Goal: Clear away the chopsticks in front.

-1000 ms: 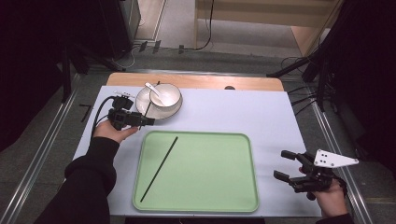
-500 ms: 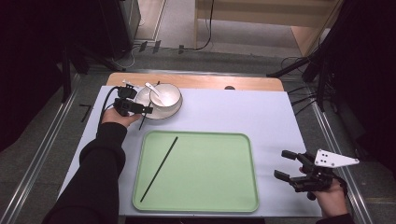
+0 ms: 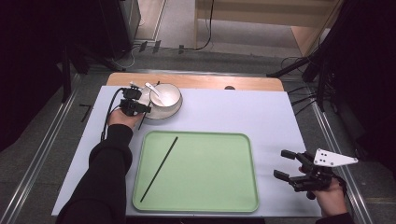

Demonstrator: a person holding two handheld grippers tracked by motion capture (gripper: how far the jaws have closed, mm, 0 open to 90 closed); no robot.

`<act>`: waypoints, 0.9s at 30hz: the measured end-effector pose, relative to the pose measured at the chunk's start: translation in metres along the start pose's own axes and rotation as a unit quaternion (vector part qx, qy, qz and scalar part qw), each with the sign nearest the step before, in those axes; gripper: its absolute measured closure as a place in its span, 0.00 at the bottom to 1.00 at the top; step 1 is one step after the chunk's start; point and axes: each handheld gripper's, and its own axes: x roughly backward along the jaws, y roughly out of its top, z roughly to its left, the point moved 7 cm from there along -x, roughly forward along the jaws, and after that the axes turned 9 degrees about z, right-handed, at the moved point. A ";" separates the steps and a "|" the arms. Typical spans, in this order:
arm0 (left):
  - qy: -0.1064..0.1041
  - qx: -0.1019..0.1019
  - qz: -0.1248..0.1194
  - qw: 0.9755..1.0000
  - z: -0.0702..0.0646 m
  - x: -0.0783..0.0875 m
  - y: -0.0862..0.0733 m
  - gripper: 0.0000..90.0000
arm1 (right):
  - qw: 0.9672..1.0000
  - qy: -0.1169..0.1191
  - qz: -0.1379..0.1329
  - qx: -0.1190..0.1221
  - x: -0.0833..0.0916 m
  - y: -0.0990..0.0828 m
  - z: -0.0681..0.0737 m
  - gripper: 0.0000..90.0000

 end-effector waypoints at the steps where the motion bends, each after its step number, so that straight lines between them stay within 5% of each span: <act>1: 0.000 0.006 0.000 1.000 0.001 0.000 0.000 0.93 | 1.000 0.000 0.000 0.001 0.000 0.000 0.000 0.18; 12: 0.000 0.048 0.007 0.999 0.010 0.009 0.000 0.96 | 1.000 -0.002 -0.004 0.004 0.001 0.001 0.000 0.18; 21: -0.014 0.094 -0.016 0.995 0.027 0.051 -0.001 0.96 | 1.000 0.000 -0.002 0.003 0.002 0.000 0.002 0.18; 27: -0.023 0.087 -0.018 0.996 0.022 0.075 -0.002 0.96 | 1.000 -0.003 0.000 0.006 0.001 0.000 0.002 0.18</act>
